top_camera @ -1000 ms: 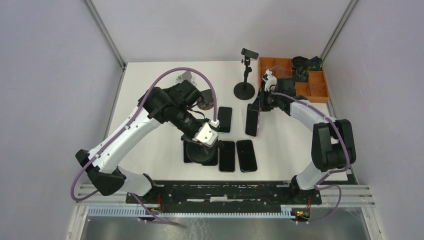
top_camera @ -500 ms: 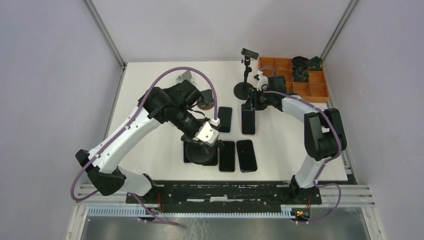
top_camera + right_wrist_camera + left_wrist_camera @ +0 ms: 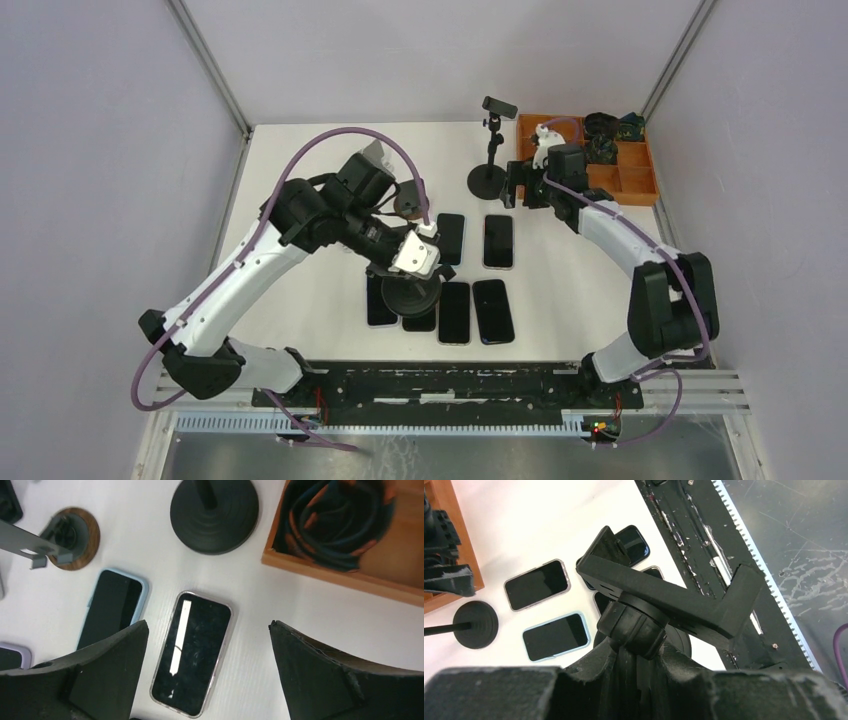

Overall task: Remove the phone from the phone stand
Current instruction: Place the phone at the center of the board, then place the phone stand at the center of the board.

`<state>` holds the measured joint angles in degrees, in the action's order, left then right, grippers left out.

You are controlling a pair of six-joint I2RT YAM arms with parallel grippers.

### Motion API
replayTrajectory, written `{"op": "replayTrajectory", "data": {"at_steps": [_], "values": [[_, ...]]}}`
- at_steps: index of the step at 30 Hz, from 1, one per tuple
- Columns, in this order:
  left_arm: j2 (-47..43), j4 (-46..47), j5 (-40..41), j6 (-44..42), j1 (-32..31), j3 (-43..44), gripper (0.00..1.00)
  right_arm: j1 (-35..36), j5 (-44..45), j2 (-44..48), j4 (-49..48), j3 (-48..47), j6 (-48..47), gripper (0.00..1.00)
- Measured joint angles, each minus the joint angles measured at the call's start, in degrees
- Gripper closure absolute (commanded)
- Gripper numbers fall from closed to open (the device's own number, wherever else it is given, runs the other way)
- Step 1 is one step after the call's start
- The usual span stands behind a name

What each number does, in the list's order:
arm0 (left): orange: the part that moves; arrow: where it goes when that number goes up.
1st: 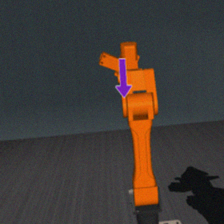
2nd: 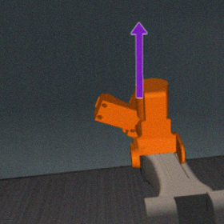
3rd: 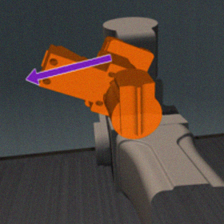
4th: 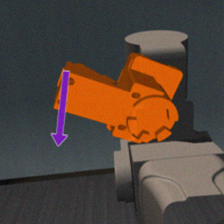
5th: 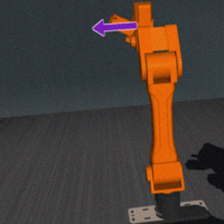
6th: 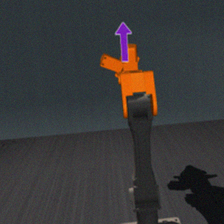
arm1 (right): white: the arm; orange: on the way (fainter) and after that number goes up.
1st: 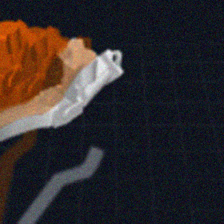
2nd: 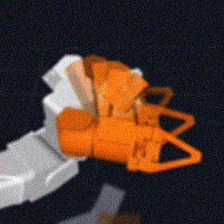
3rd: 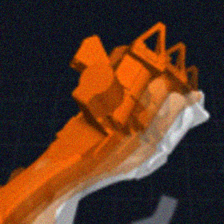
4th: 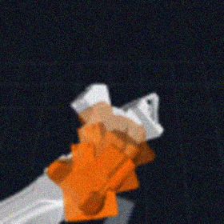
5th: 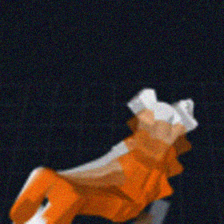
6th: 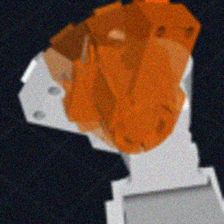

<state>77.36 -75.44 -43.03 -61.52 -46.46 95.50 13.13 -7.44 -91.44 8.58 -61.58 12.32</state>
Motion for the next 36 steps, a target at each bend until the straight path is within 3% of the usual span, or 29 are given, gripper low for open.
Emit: {"op": "replayTrajectory", "data": {"at_steps": [6, 13, 17, 25, 32, 36], "values": [[0.0, 1.5, -0.2, 2.9, 0.7, 0.0, 0.98, 0.4, 0.8, 14.0, -2.5, 4.8, 0.7, 0.02], [2.4, 3.0, -2.8, 6.0, 5.0, 1.5, 0.98, 2.7, -14.0, 33.5, -8.2, 15.2, 0.5, 0.02], [4.3, 5.0, -3.1, 7.7, 6.3, 2.7, 0.98, 3.4, -19.9, 36.2, -9.1, 16.0, 0.7, 0.02], [7.7, 12.3, -1.6, 11.3, 11.8, 5.9, 0.98, 3.7, -20.1, 38.9, -7.0, 17.4, 1.4, 0.02], [11.4, 7.5, -0.8, 0.9, 12.6, 6.4, 0.98, 4.4, -32.8, 38.7, -13.6, 17.4, 9.6, 0.02], [11.4, 3.2, -0.8, -5.4, 12.6, 4.7, 0.98, 10.6, -34.6, 38.6, -15.5, 16.9, 11.8, 0.02]]}}
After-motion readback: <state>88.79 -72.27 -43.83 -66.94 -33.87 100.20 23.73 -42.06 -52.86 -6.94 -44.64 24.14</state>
